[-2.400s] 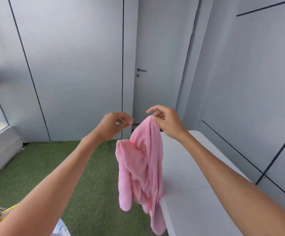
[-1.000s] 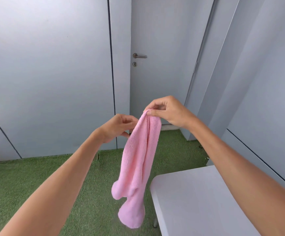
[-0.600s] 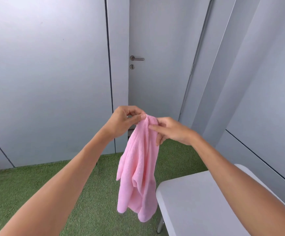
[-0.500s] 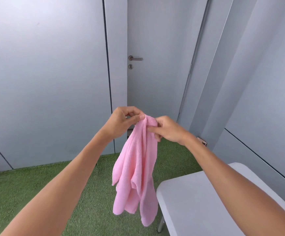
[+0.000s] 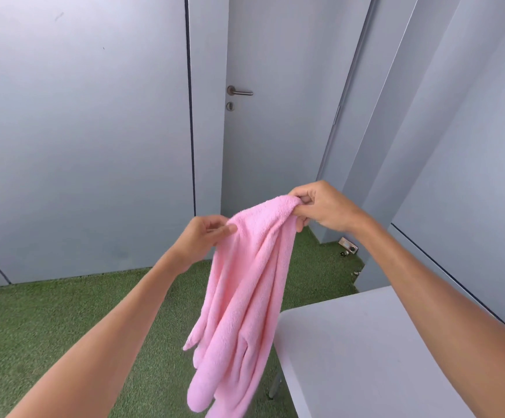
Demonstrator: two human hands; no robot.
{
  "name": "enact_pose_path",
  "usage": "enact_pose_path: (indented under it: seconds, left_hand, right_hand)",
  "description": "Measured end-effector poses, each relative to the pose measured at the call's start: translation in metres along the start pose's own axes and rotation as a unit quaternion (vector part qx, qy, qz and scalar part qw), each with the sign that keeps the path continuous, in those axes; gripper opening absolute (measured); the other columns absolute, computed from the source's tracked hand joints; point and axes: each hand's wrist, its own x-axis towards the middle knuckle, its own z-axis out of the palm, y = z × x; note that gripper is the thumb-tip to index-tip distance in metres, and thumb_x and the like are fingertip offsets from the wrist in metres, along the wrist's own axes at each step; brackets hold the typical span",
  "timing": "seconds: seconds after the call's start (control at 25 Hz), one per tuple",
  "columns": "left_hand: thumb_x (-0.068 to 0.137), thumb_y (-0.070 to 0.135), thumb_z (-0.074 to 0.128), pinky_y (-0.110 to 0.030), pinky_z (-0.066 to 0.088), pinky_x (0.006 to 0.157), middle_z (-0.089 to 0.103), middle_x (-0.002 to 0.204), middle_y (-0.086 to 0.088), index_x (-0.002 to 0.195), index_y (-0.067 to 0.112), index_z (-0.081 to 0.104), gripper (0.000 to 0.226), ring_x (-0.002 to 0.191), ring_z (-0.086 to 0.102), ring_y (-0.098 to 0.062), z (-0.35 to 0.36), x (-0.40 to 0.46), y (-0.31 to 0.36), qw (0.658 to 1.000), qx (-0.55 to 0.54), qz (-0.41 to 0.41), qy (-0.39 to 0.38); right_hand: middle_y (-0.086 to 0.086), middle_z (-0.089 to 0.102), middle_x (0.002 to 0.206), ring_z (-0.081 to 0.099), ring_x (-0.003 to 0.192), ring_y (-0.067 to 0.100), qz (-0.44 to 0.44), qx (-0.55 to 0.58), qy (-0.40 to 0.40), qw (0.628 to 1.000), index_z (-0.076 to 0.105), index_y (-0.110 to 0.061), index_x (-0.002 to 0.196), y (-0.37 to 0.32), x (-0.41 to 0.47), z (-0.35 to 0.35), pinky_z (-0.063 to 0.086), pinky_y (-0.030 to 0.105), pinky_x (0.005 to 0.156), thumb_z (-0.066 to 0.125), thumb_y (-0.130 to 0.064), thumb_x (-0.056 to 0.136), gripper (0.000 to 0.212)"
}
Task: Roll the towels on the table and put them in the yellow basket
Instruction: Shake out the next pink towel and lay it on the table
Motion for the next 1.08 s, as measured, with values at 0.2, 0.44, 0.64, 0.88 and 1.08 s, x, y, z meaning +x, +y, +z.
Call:
enact_pose_path:
  seconds: [0.2,0.44,0.64,0.88,1.08]
  left_hand:
    - [0.091,0.022,0.065,-0.025,0.034,0.058,0.056,0.067,0.003,0.088,0.011,0.071,0.013,0.061,0.044,-0.010,-0.008,0.013,0.065,0.981,0.145,0.125,-0.012]
    - [0.089,0.029,0.066,-0.026,0.039,0.059,0.063,0.068,-0.003,0.088,0.018,0.072,0.013,0.061,0.049,-0.011,-0.003,-0.004,0.061,0.980,0.157,0.118,-0.029]
    - [0.097,0.038,0.047,-0.026,0.050,0.060,0.065,0.094,-0.002,0.117,0.014,0.064,0.035,0.082,0.060,-0.016,-0.011,-0.021,0.024,0.979,-0.020,-0.107,-0.170]
    - [0.087,0.037,0.066,-0.042,0.046,0.082,0.062,0.086,-0.011,0.092,0.004,0.069,0.033,0.080,0.054,-0.017,-0.022,-0.012,0.002,0.991,0.035,-0.054,-0.118]
    - [0.083,0.034,0.072,-0.026,0.041,0.064,0.060,0.066,0.002,0.079,0.011,0.072,0.023,0.065,0.048,-0.007,-0.027,0.009,0.049,0.991,0.116,0.064,-0.006]
  right_hand:
    - [-0.008,0.066,0.122,0.062,0.111,0.008,0.052,0.024,-0.157,0.986,0.054,-0.031,0.131,0.005,-0.001,0.003,0.051,0.031,0.089,0.069,-0.026,0.087,0.047]
    - [0.012,0.070,0.097,0.064,0.090,0.017,-0.031,0.071,-0.096,0.992,0.068,-0.002,0.099,-0.002,0.016,0.045,0.051,0.044,0.095,0.069,-0.018,0.087,0.020]
    - [0.017,0.069,0.082,0.059,0.074,0.014,-0.079,0.058,-0.006,0.995,0.069,-0.005,0.088,-0.011,0.019,0.036,0.046,0.034,0.073,0.074,-0.021,0.082,0.018]
    - [0.005,0.064,0.070,0.052,0.064,0.012,-0.053,0.006,-0.003,0.999,0.069,-0.010,0.081,0.010,0.011,0.023,0.039,0.028,0.062,0.076,-0.023,0.081,0.014]
    - [0.003,0.073,0.104,0.068,0.099,0.016,0.029,0.014,-0.127,0.991,0.064,-0.022,0.117,0.015,0.007,0.023,0.052,0.036,0.089,0.070,-0.024,0.086,0.032]
